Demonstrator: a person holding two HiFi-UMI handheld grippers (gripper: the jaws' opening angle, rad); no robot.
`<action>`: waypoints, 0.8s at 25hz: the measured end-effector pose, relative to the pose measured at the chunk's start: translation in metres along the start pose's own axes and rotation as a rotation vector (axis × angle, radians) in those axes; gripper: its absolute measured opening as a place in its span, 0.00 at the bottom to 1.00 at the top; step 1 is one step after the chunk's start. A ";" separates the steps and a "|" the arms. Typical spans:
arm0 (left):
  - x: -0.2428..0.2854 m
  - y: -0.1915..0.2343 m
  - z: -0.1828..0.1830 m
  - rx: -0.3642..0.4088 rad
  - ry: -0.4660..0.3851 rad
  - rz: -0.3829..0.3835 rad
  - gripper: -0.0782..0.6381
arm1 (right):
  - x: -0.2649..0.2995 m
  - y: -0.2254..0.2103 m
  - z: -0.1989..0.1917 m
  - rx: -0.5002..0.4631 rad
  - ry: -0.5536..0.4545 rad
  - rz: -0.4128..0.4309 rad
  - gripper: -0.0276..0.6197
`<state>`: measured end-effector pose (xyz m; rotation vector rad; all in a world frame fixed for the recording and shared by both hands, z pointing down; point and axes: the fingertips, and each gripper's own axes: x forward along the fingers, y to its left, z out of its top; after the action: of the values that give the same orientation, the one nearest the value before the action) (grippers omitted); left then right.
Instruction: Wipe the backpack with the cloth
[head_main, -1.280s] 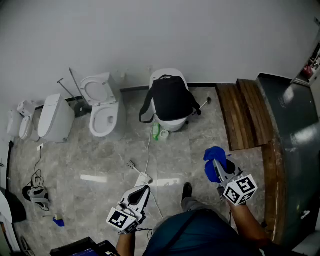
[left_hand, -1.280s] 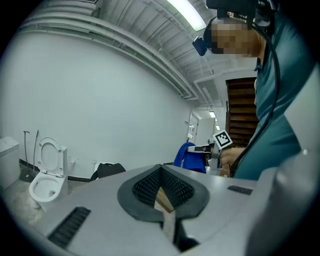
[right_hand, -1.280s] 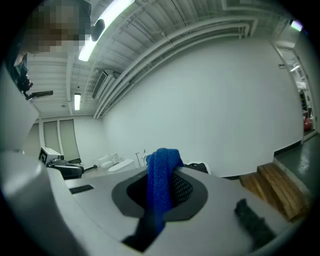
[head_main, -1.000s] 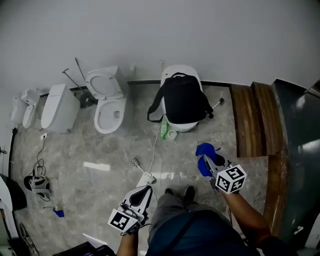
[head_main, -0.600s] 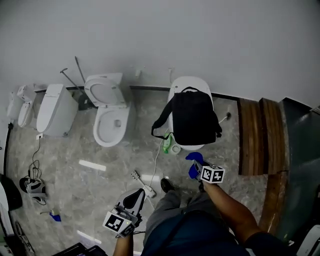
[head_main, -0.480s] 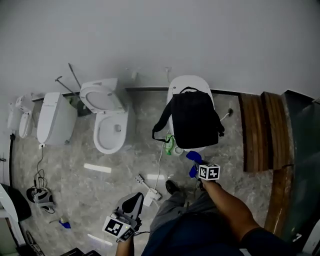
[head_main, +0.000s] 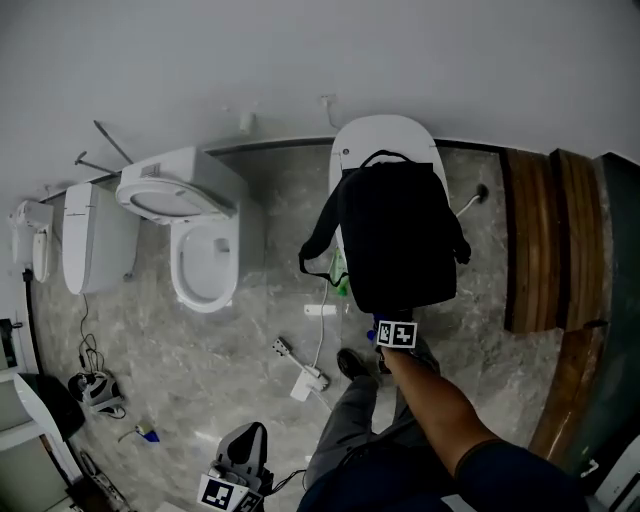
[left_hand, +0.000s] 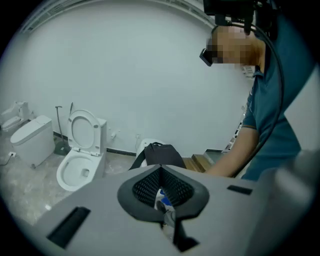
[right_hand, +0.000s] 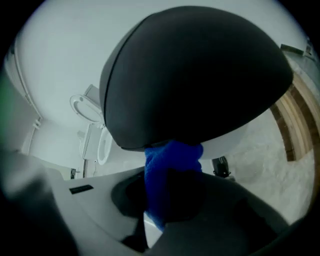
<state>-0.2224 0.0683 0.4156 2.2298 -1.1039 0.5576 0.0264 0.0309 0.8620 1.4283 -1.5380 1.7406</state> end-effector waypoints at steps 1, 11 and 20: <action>0.010 0.000 -0.003 -0.014 0.013 -0.001 0.12 | 0.013 0.007 0.002 0.031 -0.008 0.011 0.09; 0.060 -0.006 0.018 -0.058 0.040 -0.036 0.12 | 0.001 -0.078 0.013 0.068 -0.018 -0.235 0.09; 0.076 -0.010 0.032 -0.048 0.046 -0.089 0.12 | -0.010 -0.083 0.014 -0.172 0.004 -0.217 0.09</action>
<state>-0.1672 0.0086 0.4340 2.2021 -0.9795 0.5369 0.1041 0.0470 0.8910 1.4441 -1.4333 1.4481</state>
